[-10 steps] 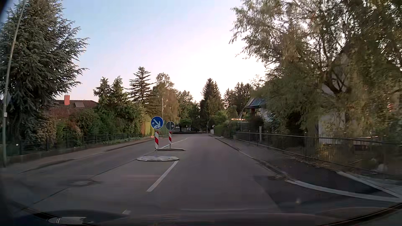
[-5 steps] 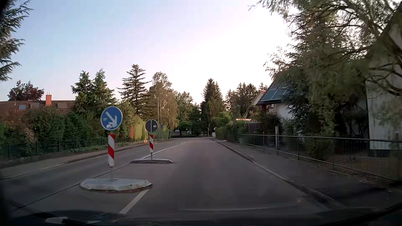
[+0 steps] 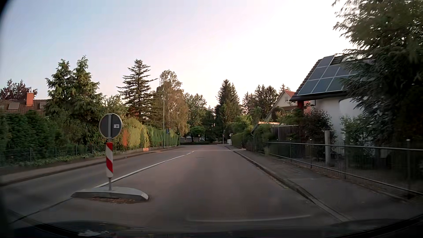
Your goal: Follow the waypoints while adhering to traffic rules and regulations
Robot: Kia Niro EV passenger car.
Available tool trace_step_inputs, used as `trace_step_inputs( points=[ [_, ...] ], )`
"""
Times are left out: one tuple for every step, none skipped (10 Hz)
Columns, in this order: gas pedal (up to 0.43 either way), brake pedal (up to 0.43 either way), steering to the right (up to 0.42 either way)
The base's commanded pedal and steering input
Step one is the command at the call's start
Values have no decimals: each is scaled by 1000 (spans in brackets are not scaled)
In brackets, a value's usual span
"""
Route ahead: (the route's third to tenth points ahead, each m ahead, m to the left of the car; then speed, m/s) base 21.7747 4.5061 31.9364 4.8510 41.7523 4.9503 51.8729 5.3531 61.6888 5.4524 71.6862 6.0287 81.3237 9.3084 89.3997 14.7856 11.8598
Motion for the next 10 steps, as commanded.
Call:
trace_step_inputs(
  points=[
    [177,12,-16],
    [177,18,-16],
    [177,18,-16],
    [177,18,-16],
    [177,18,-16],
    [169,18,-14],
    [157,12,-13],
    [138,18,-10],
    [118,12,-6],
    [110,12,-6]
  ],
)
